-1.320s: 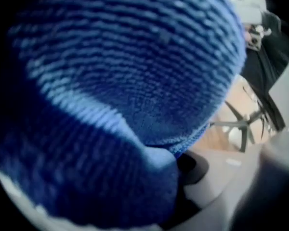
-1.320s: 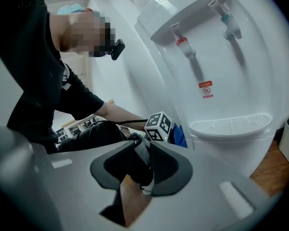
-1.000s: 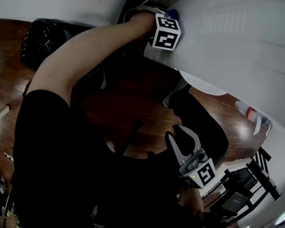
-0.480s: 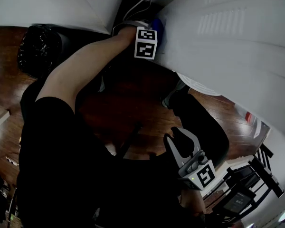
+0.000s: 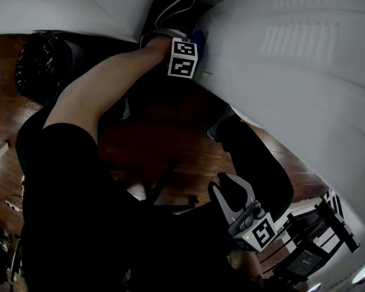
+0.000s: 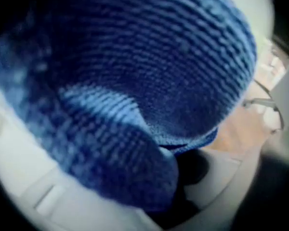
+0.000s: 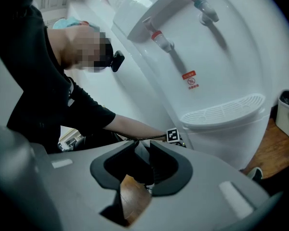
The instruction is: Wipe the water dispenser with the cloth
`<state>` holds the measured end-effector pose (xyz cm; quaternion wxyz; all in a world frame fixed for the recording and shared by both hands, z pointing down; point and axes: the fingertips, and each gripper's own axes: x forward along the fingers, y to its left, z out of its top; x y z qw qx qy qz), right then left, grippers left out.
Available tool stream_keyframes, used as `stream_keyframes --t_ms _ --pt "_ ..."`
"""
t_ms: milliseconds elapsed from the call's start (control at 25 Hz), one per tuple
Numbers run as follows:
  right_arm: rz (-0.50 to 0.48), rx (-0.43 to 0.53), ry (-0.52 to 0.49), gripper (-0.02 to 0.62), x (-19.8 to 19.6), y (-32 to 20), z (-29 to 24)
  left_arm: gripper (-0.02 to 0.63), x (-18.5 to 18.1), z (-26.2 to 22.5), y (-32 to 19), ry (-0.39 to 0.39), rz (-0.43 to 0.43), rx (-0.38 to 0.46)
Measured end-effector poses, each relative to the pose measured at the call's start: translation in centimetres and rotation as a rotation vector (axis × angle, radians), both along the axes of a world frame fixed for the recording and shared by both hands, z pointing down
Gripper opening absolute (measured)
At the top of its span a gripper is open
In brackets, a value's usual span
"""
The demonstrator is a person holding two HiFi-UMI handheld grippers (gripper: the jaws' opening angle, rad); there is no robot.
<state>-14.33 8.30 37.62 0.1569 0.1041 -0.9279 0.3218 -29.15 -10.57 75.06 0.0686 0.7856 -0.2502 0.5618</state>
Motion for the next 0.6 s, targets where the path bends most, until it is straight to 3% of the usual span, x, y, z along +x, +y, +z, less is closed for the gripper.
stream_keyframes --t_ms 200,400,480,600 --pt "0.055 -0.035 0.018 0.094 1.1 -0.4 0.4 0.199 -4.9 -0.6 -9.2 -0.087 -0.159 0.116" --pt "0.1 -0.066 0.038 0.086 1.4 -0.9 1.1 0.199 -8.6 -0.6 -12.7 -0.173 -0.134 0.152" --pt "0.122 -0.081 0.052 0.084 2.2 -1.7 0.9 0.199 -7.9 0.7 -11.8 -0.142 -0.153 0.117" --pt "0.144 -0.07 0.066 0.067 2.8 -2.7 0.5 0.199 -2.6 4.2 -6.3 -0.013 -0.126 0.01"
